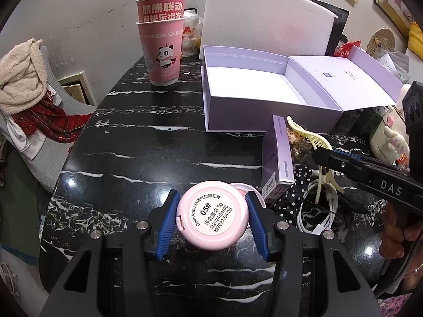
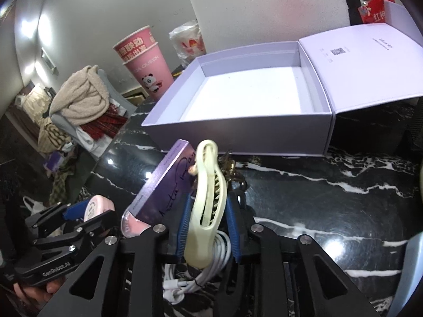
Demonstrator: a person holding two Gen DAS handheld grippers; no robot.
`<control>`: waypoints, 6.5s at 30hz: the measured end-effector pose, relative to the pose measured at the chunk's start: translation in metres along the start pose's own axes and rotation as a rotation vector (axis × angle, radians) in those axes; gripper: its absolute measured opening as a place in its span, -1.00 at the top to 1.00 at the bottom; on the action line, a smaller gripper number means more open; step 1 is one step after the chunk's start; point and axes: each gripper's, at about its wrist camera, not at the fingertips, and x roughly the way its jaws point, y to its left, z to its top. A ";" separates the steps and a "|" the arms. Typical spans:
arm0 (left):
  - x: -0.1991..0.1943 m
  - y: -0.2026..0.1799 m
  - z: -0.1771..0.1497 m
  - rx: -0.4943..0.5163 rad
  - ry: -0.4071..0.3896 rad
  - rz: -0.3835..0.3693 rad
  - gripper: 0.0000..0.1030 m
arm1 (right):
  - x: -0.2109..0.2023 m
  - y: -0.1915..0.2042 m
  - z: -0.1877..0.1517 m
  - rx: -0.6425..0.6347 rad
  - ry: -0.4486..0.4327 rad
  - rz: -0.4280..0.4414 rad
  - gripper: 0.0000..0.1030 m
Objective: Organize rigid objects
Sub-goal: 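Grasp the cream hair claw clip with the right tool while left tool lifts compact, then carry the compact and cream clip with both tools into the white box, then lower both items onto the box floor and open both tools, then withdraw both tools from the box back over the table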
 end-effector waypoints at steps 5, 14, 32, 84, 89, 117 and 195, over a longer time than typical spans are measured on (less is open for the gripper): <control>-0.002 -0.004 0.005 0.009 -0.015 -0.003 0.03 | -0.012 0.001 0.000 -0.011 -0.033 -0.017 0.57; -0.014 -0.021 0.008 0.044 -0.050 -0.034 0.03 | -0.036 -0.005 -0.006 0.006 -0.074 -0.029 0.58; -0.030 -0.069 0.028 0.148 -0.118 -0.117 0.03 | -0.080 -0.010 -0.028 -0.001 -0.109 -0.061 0.58; 0.007 -0.089 0.172 0.225 -0.242 -0.108 0.03 | -0.069 -0.020 0.124 -0.171 -0.186 -0.042 0.58; 0.021 -0.082 0.188 0.218 -0.239 -0.102 0.03 | -0.058 -0.022 0.139 -0.181 -0.183 -0.053 0.58; 0.110 -0.068 0.241 0.236 -0.131 -0.126 0.03 | 0.019 -0.051 0.194 -0.140 -0.080 -0.112 0.58; 0.014 -0.069 0.225 0.252 -0.214 -0.012 -0.63 | -0.061 -0.024 0.179 -0.117 -0.185 -0.255 -0.22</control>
